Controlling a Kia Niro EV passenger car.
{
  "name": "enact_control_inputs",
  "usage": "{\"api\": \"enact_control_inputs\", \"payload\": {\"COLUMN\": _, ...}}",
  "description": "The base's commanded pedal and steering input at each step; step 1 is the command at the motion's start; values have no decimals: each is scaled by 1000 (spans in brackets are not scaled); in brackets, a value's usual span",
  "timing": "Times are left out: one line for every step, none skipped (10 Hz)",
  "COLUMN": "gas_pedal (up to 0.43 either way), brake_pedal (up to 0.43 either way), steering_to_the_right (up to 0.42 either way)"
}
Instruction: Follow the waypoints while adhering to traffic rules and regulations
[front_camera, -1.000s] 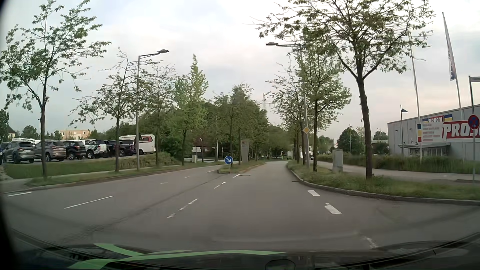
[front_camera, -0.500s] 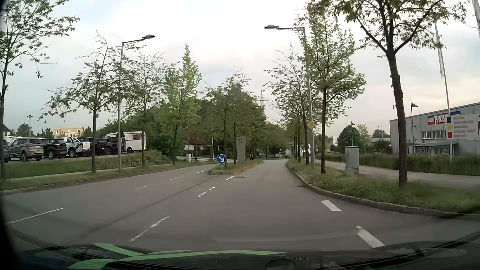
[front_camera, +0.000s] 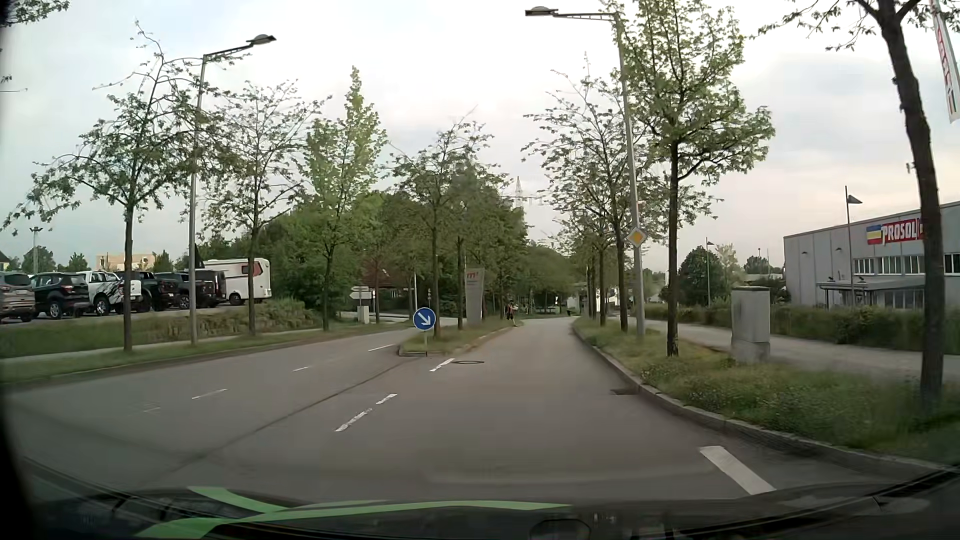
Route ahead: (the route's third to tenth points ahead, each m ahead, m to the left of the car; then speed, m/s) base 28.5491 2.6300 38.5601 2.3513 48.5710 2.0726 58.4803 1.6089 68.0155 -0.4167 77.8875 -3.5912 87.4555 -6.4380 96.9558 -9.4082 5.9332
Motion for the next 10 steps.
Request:
{"api": "enact_control_inputs", "payload": {"gas_pedal": 0, "brake_pedal": 0, "steering_to_the_right": 5}}
{"api": "enact_control_inputs", "payload": {"gas_pedal": 0, "brake_pedal": 0, "steering_to_the_right": 5}}
{"api": "enact_control_inputs", "payload": {"gas_pedal": 0, "brake_pedal": 0, "steering_to_the_right": 5}}
{"api": "enact_control_inputs", "payload": {"gas_pedal": 0, "brake_pedal": 0, "steering_to_the_right": 5}}
{"api": "enact_control_inputs", "payload": {"gas_pedal": 0, "brake_pedal": 0, "steering_to_the_right": 7}}
{"api": "enact_control_inputs", "payload": {"gas_pedal": 0, "brake_pedal": 0, "steering_to_the_right": 8}}
{"api": "enact_control_inputs", "payload": {"gas_pedal": 0, "brake_pedal": 0, "steering_to_the_right": 8}}
{"api": "enact_control_inputs", "payload": {"gas_pedal": 0, "brake_pedal": 0, "steering_to_the_right": 8}}
{"api": "enact_control_inputs", "payload": {"gas_pedal": 0, "brake_pedal": 0, "steering_to_the_right": 7}}
{"api": "enact_control_inputs", "payload": {"gas_pedal": 0, "brake_pedal": 0, "steering_to_the_right": 8}}
